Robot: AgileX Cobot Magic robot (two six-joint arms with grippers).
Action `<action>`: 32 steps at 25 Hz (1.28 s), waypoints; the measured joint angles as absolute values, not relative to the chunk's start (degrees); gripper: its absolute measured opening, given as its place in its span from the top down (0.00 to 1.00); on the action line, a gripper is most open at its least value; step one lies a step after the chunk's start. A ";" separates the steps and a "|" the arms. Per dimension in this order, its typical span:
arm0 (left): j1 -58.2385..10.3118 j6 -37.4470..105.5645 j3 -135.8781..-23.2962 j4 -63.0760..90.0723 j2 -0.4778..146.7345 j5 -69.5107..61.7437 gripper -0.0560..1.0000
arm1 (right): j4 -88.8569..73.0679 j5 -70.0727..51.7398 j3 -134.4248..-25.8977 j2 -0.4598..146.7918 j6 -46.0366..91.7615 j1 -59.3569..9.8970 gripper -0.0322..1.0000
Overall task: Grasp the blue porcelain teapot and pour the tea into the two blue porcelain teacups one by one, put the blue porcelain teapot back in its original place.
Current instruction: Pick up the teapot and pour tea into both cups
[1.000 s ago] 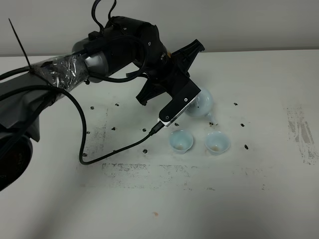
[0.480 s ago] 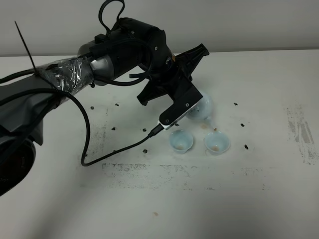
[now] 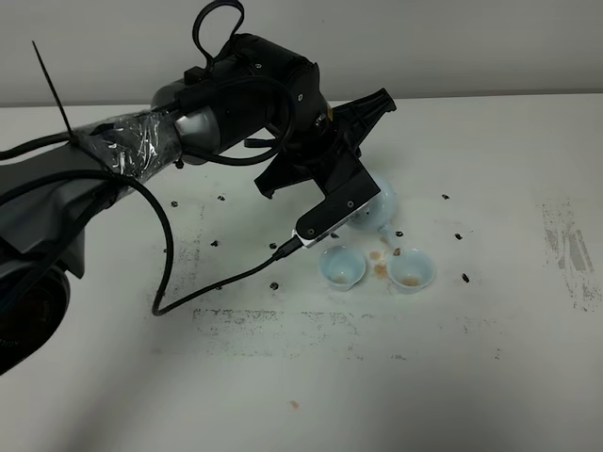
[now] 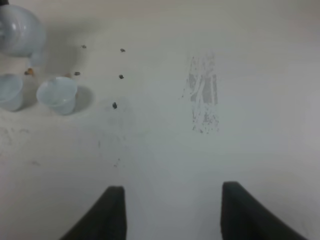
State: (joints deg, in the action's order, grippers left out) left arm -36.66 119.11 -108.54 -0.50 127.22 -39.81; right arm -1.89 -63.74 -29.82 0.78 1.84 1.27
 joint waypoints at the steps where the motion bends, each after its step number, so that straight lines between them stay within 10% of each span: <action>1: -36.68 119.11 -108.54 -0.50 127.22 -39.81 0.91 | -1.89 -63.74 -29.82 0.78 1.84 1.27 0.57; 32: -37.05 119.11 -108.54 -1.11 127.22 -38.91 0.91 | -1.89 -63.74 -29.82 0.78 1.84 1.27 0.57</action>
State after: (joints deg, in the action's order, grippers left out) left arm -37.05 119.11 -108.54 -1.11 127.22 -38.91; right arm -1.89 -63.74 -29.82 0.78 1.84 1.27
